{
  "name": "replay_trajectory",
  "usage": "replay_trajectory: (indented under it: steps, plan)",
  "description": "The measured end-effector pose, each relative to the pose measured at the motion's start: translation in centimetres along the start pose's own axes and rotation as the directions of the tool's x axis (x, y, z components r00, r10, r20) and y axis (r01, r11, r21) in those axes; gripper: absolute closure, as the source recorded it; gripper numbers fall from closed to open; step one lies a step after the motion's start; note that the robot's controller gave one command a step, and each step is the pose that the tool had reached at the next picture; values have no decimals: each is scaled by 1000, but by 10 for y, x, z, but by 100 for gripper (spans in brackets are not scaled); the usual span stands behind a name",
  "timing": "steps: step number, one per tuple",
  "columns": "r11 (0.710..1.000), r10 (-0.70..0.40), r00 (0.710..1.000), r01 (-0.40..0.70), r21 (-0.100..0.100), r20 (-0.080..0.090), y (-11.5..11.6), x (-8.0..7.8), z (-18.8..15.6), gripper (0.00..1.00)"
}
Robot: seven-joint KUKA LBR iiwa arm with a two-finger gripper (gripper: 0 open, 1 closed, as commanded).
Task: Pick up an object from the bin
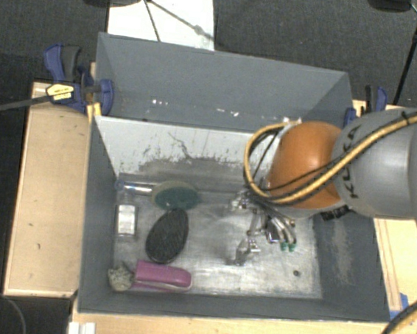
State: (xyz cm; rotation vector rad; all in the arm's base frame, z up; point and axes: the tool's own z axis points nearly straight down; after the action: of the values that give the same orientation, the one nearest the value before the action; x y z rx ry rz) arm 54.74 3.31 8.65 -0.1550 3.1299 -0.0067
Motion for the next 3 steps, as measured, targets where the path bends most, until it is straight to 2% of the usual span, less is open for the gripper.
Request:
replay_trajectory:
  steps: [1,2,3]
  plan:
    - [1000,8,1000,-8,-5,-3,16,-18,14,0]
    - [978,207,978,-207,-6,-2,-23,-41,14,0]
    - [791,612,791,-612,0,0,40,-48,13,0]
